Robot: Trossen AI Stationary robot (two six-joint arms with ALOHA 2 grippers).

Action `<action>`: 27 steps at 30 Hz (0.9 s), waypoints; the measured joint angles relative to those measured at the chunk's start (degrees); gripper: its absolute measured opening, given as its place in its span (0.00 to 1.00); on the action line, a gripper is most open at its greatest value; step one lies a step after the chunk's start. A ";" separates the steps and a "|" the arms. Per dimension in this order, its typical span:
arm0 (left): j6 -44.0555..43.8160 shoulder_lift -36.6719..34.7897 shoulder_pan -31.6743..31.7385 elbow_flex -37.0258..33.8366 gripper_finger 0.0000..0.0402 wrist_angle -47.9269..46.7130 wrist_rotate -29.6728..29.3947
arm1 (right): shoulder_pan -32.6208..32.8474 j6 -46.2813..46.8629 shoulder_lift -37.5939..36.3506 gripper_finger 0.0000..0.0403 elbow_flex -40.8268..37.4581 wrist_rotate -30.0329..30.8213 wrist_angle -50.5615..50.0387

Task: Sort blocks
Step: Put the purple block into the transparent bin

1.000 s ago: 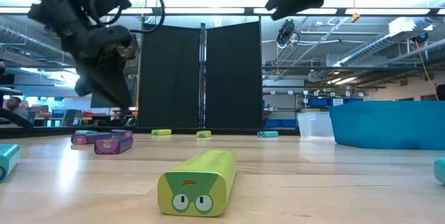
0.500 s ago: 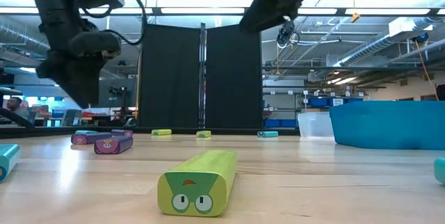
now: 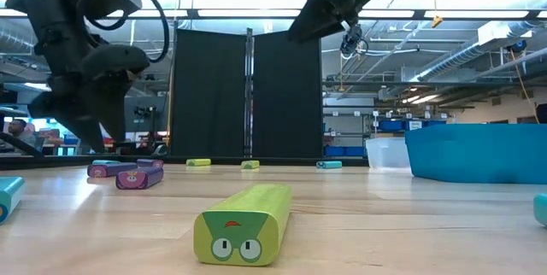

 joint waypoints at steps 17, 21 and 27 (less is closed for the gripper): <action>-1.74 10.95 -0.02 -0.02 0.78 3.96 0.99 | 0.00 -1.18 -0.02 0.66 -0.01 -1.35 1.52; -1.74 12.22 -0.02 0.07 0.69 3.37 0.45 | 0.00 -1.93 -0.02 0.65 0.00 -1.51 2.40; -1.37 12.36 0.00 -0.07 0.41 1.20 -0.06 | 0.00 -3.43 -0.02 0.66 -0.02 -1.52 4.55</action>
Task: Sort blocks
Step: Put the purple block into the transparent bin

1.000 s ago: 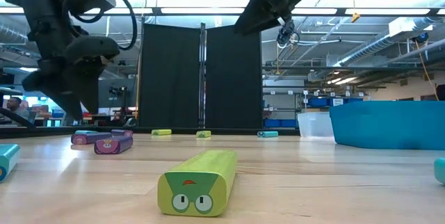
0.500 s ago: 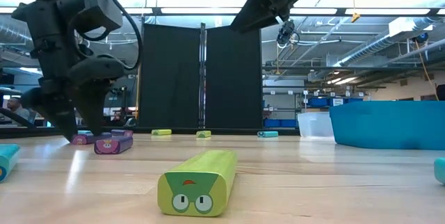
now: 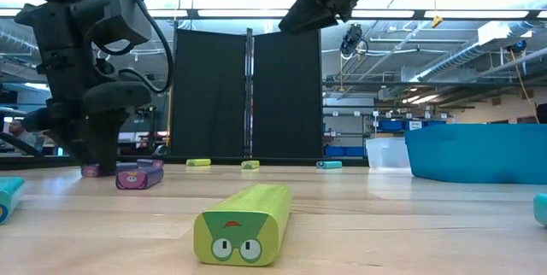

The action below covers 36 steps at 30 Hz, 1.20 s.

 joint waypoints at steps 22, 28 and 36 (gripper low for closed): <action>33.66 2.05 8.99 12.50 0.25 19.35 -4.42 | 2.56 -8.77 -11.07 0.63 0.00 0.12 6.97; 46.30 10.11 18.82 19.53 0.25 30.35 1.38 | 5.55 -12.31 -18.87 0.62 0.02 0.36 10.92; 53.17 30.20 27.87 38.81 0.25 39.88 15.46 | 8.95 -14.49 -23.32 0.62 0.02 0.43 15.32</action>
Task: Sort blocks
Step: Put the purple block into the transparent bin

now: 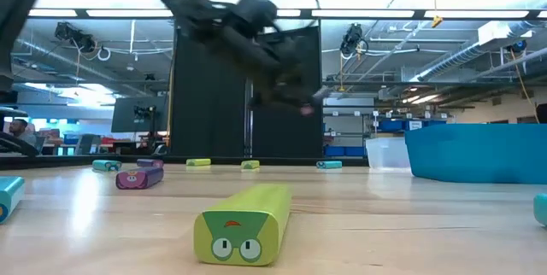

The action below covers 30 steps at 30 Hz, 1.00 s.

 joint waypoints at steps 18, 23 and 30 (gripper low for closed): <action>-8.52 40.22 4.17 62.73 0.25 -11.14 8.40 | 0.92 1.00 3.19 0.61 -0.02 0.26 0.03; -14.83 43.57 5.09 63.48 0.25 -6.46 8.29 | 1.28 0.98 3.15 0.61 -0.01 0.25 0.29; -16.30 44.39 7.43 63.68 0.25 -8.10 8.19 | 1.37 0.81 3.17 0.61 -0.02 0.22 0.25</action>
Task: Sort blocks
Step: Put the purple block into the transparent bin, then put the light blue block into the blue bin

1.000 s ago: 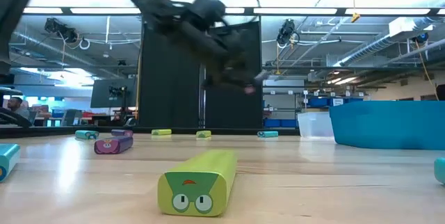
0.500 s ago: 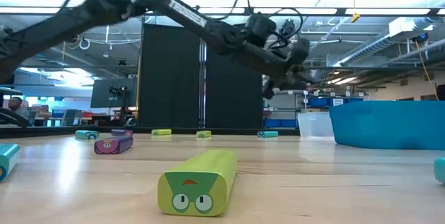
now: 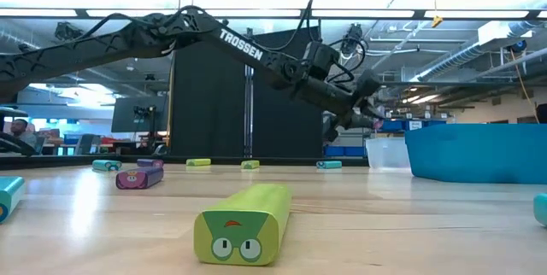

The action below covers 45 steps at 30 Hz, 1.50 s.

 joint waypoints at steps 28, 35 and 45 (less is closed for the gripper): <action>19.86 -15.98 0.37 -6.80 0.29 -8.48 4.31 | -0.03 -3.06 -0.02 0.61 0.00 1.38 -1.02; 19.79 -35.51 1.20 -37.95 0.03 9.43 3.82 | 0.31 -3.35 -1.75 0.61 0.00 1.51 -2.15; 17.02 -68.87 0.03 -82.46 0.09 25.16 0.46 | -3.71 1.23 1.57 0.61 0.02 7.37 -2.74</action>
